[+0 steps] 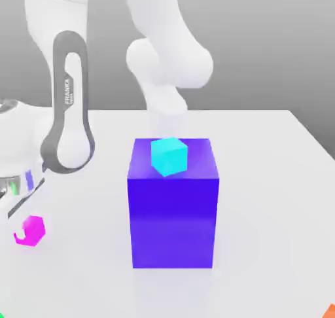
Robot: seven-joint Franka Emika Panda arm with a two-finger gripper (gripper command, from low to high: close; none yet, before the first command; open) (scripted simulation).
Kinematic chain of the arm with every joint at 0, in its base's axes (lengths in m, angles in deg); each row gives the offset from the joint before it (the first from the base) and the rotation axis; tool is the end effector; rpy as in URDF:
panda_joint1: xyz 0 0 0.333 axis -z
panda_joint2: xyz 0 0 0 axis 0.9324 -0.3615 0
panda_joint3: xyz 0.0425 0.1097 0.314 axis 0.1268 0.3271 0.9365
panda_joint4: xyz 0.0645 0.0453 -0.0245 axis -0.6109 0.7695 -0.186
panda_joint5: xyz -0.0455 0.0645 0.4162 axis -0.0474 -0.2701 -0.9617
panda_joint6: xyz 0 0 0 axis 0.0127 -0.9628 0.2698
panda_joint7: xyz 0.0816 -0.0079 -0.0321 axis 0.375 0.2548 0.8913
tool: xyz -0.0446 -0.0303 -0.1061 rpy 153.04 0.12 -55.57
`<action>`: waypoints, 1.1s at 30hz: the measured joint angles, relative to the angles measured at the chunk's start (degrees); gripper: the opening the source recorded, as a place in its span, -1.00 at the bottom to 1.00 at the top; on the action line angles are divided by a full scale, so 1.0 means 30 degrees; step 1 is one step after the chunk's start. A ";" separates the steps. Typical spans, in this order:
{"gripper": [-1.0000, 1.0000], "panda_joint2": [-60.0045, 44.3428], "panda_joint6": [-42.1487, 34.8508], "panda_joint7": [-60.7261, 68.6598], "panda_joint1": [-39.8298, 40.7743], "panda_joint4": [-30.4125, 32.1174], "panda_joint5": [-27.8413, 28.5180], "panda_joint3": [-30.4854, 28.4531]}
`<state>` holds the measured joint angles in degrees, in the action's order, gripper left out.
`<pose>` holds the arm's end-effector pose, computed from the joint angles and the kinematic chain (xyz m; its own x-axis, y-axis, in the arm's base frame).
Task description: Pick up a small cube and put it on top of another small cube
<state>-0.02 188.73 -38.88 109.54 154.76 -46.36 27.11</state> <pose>0.2962 -0.3244 0.1060 -0.8353 -0.5498 -0.0001 -0.5498 0.8353 -0.0017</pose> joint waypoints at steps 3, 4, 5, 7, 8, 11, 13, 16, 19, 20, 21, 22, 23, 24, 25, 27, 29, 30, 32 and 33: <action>-1.00 0.1622 -0.1285 -0.0533 -0.0414 0.0337 0.0679 -0.0571; -1.00 0.2284 -0.1806 -0.0773 -0.0556 0.0473 0.1000 -0.0785; -1.00 0.2964 -0.2340 -0.1035 -0.0655 0.0612 0.1359 -0.0961; -1.00 0.3433 -0.3288 -0.1225 -0.0869 0.0122 0.1770 -0.0961; -1.00 0.3273 -0.3706 -0.1181 -0.0997 -0.0460 0.1847 -0.0822; -1.00 0.2522 -0.4922 -0.0984 -0.1414 -0.2437 0.2029 -0.0327; -1.00 0.1957 -0.5720 -0.0832 -0.1759 -0.3809 0.2131 -0.0032; -1.00 0.1094 -0.6921 -0.0663 -0.2246 -0.5882 0.2360 0.0453; -1.00 0.0226 -0.8120 -0.0507 -0.2776 -0.7957 0.2611 0.0916; -1.00 -0.0065 -0.8519 -0.0457 -0.2962 -0.8649 0.2700 0.1066; -1.00 -0.0355 -0.8919 -0.0408 -0.3154 -0.9341 0.2790 0.1214; -1.00 -0.0646 -0.9320 -0.0360 -0.3351 -1.0033 0.2882 0.1359; -1.00 -0.0955 -0.9670 -0.0307 -0.3555 -1.0696 0.2968 0.1485; -1.00 -0.1462 -0.9509 -0.0283 -0.3653 -1.1041 0.3005 0.1546; -1.00 -0.2061 -0.9106 -0.0267 -0.3711 -1.1236 0.3017 0.1567; 1.00 -0.3287 -0.8079 -0.0250 -0.3766 -1.1434 0.3020 0.1574; 1.00 -0.3287 -0.8078 -0.0249 -0.3766 -1.1434 0.3019 0.1574; 1.00 -0.3287 -0.8078 -0.0249 -0.3766 -1.1434 0.3019 0.1574; 1.00 -0.3287 -0.8078 -0.0249 -0.3766 -1.1434 0.3020 0.1574; 1.00 -0.3578 -0.7842 -0.0260 -0.3781 -1.1472 0.3036 0.1568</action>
<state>-10.76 165.21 -39.65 98.20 120.35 -37.25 31.81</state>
